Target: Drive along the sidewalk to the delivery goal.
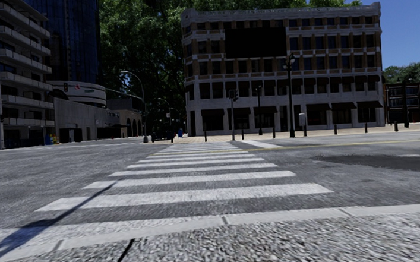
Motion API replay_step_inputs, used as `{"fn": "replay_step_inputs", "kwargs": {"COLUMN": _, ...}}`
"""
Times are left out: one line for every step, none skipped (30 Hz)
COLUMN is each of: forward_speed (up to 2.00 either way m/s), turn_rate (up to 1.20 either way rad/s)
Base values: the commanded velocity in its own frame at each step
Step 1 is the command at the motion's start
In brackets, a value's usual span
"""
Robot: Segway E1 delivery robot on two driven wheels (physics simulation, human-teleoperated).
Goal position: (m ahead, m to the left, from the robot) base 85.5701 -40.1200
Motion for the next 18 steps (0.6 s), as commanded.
{"fn": "replay_step_inputs", "kwargs": {"forward_speed": 2.00, "turn_rate": 0.00}}
{"fn": "replay_step_inputs", "kwargs": {"forward_speed": 2.00, "turn_rate": 0.00}}
{"fn": "replay_step_inputs", "kwargs": {"forward_speed": 2.00, "turn_rate": 0.00}}
{"fn": "replay_step_inputs", "kwargs": {"forward_speed": 2.00, "turn_rate": 0.00}}
{"fn": "replay_step_inputs", "kwargs": {"forward_speed": 2.00, "turn_rate": 0.00}}
{"fn": "replay_step_inputs", "kwargs": {"forward_speed": 2.00, "turn_rate": 0.00}}
{"fn": "replay_step_inputs", "kwargs": {"forward_speed": 2.00, "turn_rate": 0.00}}
{"fn": "replay_step_inputs", "kwargs": {"forward_speed": 2.00, "turn_rate": 0.00}}
{"fn": "replay_step_inputs", "kwargs": {"forward_speed": 2.00, "turn_rate": 0.00}}
{"fn": "replay_step_inputs", "kwargs": {"forward_speed": 2.00, "turn_rate": 0.00}}
{"fn": "replay_step_inputs", "kwargs": {"forward_speed": 2.00, "turn_rate": 0.00}}
{"fn": "replay_step_inputs", "kwargs": {"forward_speed": 2.00, "turn_rate": 0.00}}
{"fn": "replay_step_inputs", "kwargs": {"forward_speed": 2.00, "turn_rate": 0.00}}
{"fn": "replay_step_inputs", "kwargs": {"forward_speed": 2.00, "turn_rate": 0.00}}
{"fn": "replay_step_inputs", "kwargs": {"forward_speed": 1.90, "turn_rate": 0.00}}
{"fn": "replay_step_inputs", "kwargs": {"forward_speed": 1.90, "turn_rate": 0.00}}
{"fn": "replay_step_inputs", "kwargs": {"forward_speed": 1.66, "turn_rate": 0.00}}
{"fn": "replay_step_inputs", "kwargs": {"forward_speed": 1.39, "turn_rate": 0.00}}
